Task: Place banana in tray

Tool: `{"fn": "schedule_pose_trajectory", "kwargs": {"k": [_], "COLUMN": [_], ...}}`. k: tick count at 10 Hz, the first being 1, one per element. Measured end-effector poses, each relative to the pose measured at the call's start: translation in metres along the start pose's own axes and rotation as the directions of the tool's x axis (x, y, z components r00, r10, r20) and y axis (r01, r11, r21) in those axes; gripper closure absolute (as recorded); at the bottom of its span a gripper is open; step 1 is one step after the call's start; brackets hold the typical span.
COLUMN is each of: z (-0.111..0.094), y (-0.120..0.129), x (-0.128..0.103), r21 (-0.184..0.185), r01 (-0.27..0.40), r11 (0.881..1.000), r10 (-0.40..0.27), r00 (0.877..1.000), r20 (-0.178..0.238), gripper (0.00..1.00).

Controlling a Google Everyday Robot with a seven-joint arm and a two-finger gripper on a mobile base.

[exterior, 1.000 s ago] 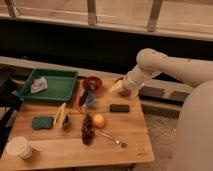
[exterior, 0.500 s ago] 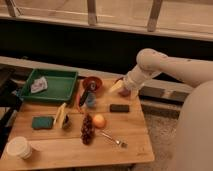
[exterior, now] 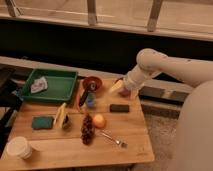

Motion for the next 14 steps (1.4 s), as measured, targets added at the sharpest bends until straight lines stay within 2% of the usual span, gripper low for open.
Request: {"fn": "schedule_pose_trajectory", "kwargs": {"k": [9, 10, 12, 13, 14], "z": [-0.001, -0.003, 0.003, 0.009, 0.018], "y": [0.001, 0.003, 0.033, 0.052, 0.074], "x": [-0.001, 0.001, 0.010, 0.020, 0.035], "r21": [0.000, 0.008, -0.014, -0.022, -0.027], "r01": [0.005, 0.040, 0.151, 0.208, 0.270], "r11": [1.000, 0.999, 0.988, 0.978, 0.962], "r10": [-0.005, -0.040, -0.151, -0.209, -0.271], "r00": [1.000, 0.999, 0.987, 0.974, 0.957], "r20": [0.001, -0.018, -0.061, -0.082, -0.100], "gripper": [0.22, 0.22, 0.22, 0.22, 0.22]}}
